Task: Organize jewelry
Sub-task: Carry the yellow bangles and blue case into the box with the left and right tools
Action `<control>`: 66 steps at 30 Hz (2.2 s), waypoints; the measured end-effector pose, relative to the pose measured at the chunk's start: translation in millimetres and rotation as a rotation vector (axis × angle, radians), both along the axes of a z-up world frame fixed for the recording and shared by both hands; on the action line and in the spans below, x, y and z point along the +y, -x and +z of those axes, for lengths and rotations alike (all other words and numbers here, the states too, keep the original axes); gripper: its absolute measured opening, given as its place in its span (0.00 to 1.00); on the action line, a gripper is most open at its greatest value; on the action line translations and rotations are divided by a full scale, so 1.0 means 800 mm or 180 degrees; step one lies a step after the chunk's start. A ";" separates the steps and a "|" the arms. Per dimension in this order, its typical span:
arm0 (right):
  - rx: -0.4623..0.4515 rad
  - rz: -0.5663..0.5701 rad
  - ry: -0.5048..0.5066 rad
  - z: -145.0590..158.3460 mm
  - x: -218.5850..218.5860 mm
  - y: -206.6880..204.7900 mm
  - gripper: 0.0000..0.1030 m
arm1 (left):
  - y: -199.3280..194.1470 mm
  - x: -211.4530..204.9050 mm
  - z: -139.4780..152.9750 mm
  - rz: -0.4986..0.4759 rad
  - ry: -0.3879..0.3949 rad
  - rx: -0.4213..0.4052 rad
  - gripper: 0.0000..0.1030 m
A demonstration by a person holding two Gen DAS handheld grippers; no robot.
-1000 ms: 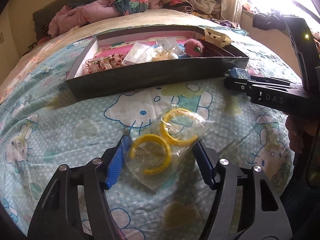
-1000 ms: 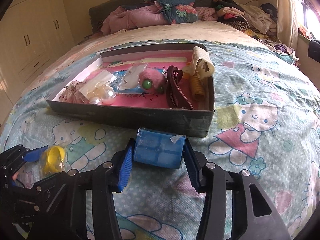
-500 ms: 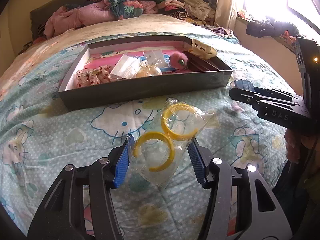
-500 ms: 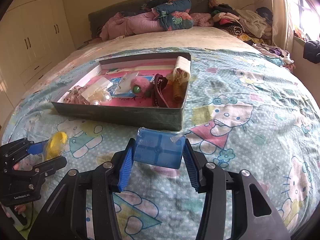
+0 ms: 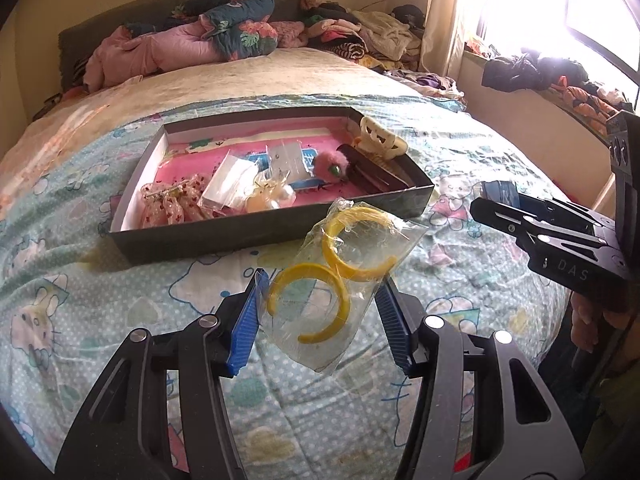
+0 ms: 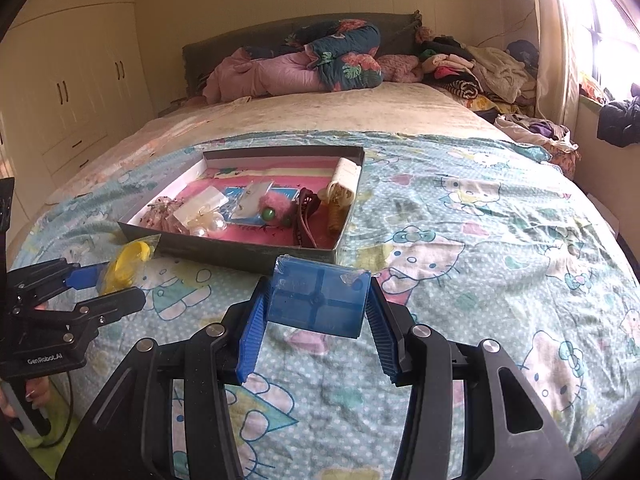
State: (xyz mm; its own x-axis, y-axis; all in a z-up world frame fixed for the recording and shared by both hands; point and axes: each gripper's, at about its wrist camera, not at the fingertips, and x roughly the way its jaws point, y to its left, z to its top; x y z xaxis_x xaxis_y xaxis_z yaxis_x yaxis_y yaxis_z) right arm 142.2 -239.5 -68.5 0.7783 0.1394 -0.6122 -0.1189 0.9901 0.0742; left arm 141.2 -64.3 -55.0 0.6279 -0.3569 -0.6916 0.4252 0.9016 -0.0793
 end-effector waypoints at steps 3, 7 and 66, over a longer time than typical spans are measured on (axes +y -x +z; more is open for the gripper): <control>-0.0066 0.0004 0.0025 0.009 -0.002 0.004 0.44 | -0.003 -0.004 0.007 -0.0007 0.0026 -0.0033 0.44; -0.0135 0.0001 0.0040 0.019 -0.007 0.009 0.44 | -0.006 -0.009 0.015 -0.0021 0.0050 -0.0064 0.44; 0.0030 0.0510 0.0224 -0.005 0.086 -0.165 0.44 | -0.210 0.021 0.006 0.0543 -0.0037 -0.0075 0.44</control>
